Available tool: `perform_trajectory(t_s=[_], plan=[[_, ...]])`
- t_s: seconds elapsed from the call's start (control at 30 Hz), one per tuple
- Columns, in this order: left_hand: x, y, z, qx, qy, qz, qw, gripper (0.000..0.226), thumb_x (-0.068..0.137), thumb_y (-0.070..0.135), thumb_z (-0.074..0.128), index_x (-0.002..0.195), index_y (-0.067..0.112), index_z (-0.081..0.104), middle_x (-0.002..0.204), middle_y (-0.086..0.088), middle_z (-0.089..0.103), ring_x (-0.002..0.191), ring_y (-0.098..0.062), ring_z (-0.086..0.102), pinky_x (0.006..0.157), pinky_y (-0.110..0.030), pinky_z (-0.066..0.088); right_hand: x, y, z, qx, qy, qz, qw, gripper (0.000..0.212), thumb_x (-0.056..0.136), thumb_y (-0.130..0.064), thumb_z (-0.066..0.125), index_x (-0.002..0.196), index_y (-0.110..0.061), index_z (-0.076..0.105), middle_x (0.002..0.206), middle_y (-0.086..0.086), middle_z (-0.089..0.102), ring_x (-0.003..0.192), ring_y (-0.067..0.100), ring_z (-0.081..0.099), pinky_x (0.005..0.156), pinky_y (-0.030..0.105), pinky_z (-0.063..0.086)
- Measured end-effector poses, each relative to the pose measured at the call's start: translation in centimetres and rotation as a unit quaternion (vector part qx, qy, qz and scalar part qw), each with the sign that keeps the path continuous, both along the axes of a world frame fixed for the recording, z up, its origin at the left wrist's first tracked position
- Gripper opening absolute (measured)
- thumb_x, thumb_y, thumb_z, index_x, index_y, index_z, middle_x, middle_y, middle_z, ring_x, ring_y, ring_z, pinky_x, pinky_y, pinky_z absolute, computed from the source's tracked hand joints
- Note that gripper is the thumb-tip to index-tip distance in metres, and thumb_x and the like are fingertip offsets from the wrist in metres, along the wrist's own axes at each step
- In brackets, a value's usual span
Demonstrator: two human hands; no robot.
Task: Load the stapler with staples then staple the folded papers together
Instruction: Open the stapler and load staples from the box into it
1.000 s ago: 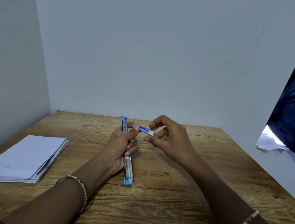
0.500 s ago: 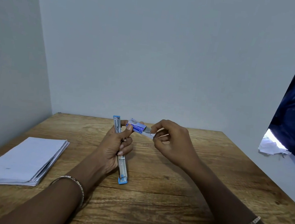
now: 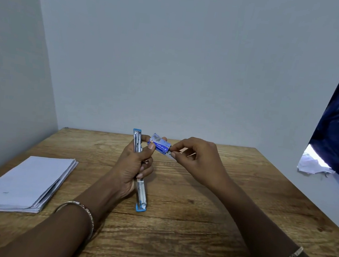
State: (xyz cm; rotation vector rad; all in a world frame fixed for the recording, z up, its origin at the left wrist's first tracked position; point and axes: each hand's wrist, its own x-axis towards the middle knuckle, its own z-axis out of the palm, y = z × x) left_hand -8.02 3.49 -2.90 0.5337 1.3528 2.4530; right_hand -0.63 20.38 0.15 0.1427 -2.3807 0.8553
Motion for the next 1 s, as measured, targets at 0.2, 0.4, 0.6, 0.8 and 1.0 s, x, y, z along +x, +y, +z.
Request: perform_trajectory(t_s=[0.2, 0.4, 0.6, 0.8, 1.0], plan=[[0.2, 0.3, -0.2, -0.015, 0.006, 0.004, 1.000, 0.011, 0.098, 0.004, 0.057, 0.103, 0.012, 0.052, 0.054, -0.001, 0.039, 0.030, -0.005, 0.027, 0.028, -0.014, 0.023, 0.1, 0.2, 0.3, 0.049, -0.021, 0.022, 0.998, 0.016, 0.086, -0.014, 0.077, 0.101, -0.016, 0.083, 0.097, 0.002, 0.078, 0.081, 0.018, 0.071, 0.081, 0.040, 0.058], [0.2, 0.3, -0.5, -0.013, -0.014, -0.004, 1.000, 0.011, 0.096, 0.006, 0.059, 0.101, 0.013, 0.053, 0.061, -0.005, 0.040, 0.030, -0.005, 0.027, 0.028, -0.014, 0.023, 0.1, 0.1, -0.2, 0.101, -0.026, 0.007, 0.995, 0.007, 0.092, -0.020, 0.068, 0.094, -0.021, 0.074, 0.097, -0.005, 0.072, 0.082, 0.016, 0.067, 0.078, 0.041, 0.055], [-0.1, 0.3, -0.6, 0.001, -0.053, -0.007, 0.999, 0.020, 0.092, 0.011, 0.065, 0.108, 0.012, 0.053, 0.066, -0.005, 0.037, 0.030, -0.006, 0.026, 0.028, -0.015, 0.024, -0.1, 0.0, -0.2, -0.029, 0.050, -0.012, 0.998, 0.005, 0.098, -0.014, 0.060, 0.097, -0.013, 0.065, 0.092, -0.011, 0.068, 0.085, 0.004, 0.063, 0.068, 0.022, 0.046], [-0.4, 0.1, -0.5, 0.039, -0.079, 0.011, 0.996, 0.018, 0.089, 0.014, 0.067, 0.102, 0.015, 0.055, 0.089, -0.012, 0.053, 0.028, -0.006, 0.026, 0.029, -0.015, 0.025, 0.0, 0.7, 0.6, -0.300, -0.064, 0.038, 0.951, 0.007, 0.096, -0.010, 0.061, 0.093, -0.008, 0.067, 0.085, 0.009, 0.070, 0.060, 0.011, 0.069, 0.052, 0.026, 0.057], [-0.2, 0.1, -0.4, 0.040, -0.069, 0.012, 0.997, 0.038, 0.075, 0.018, 0.074, 0.109, 0.017, 0.058, 0.083, -0.015, 0.058, 0.030, -0.006, 0.028, 0.029, -0.016, 0.026, -0.6, 0.2, -0.2, -0.354, -0.117, 0.095, 0.923, 0.009, 0.099, -0.009, 0.061, 0.095, -0.005, 0.068, 0.087, 0.013, 0.074, 0.072, 0.016, 0.073, 0.069, 0.027, 0.061]])
